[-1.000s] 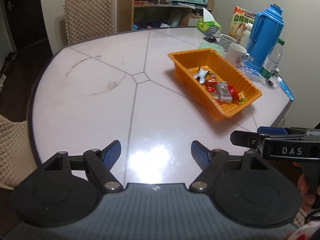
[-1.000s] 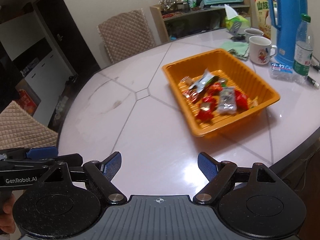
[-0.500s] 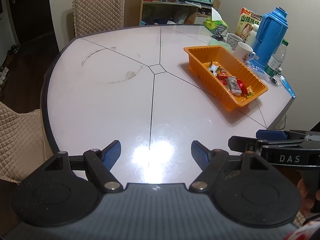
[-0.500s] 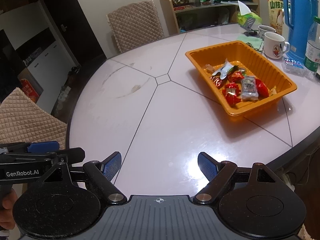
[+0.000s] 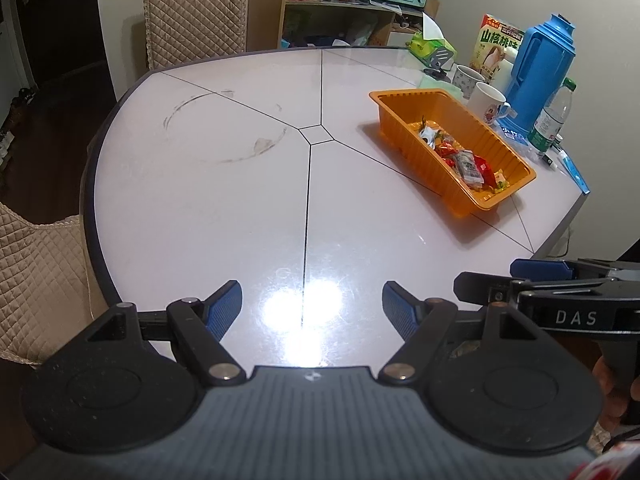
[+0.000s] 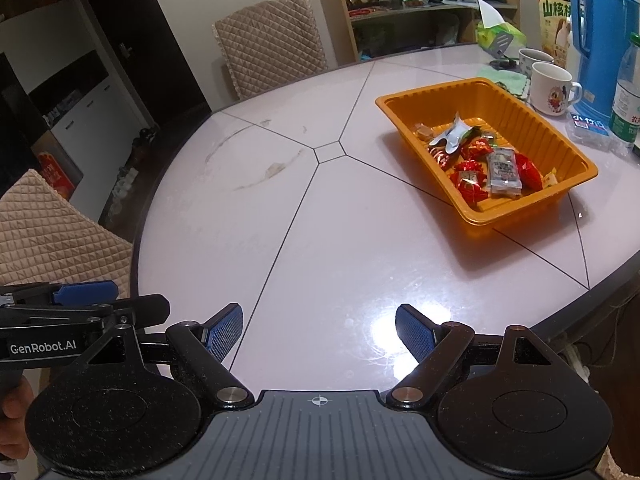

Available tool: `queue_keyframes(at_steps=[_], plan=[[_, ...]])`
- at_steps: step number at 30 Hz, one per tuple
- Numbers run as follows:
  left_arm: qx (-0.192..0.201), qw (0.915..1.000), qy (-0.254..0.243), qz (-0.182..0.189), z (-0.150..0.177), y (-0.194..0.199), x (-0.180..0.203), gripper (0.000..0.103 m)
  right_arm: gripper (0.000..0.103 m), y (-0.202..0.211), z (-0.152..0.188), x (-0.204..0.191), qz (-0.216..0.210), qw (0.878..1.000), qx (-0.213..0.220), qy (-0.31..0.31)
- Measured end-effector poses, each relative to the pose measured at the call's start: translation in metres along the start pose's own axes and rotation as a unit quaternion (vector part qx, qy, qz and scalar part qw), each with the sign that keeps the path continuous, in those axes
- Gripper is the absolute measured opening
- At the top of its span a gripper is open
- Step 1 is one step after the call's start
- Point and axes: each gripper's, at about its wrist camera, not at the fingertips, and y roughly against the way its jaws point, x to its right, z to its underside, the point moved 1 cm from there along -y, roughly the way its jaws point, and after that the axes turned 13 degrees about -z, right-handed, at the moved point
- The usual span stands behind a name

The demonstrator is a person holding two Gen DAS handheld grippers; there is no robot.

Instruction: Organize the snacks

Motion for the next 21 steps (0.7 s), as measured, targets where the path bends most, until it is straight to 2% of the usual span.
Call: queue_keyframes(at_steps=[21], plan=[[0.002,1.0000,-0.004,0.001,-0.005,-0.002,0.010,0.075,0.083,0.003,-0.001,0.005,0.002,1.000,0.001,-0.001]])
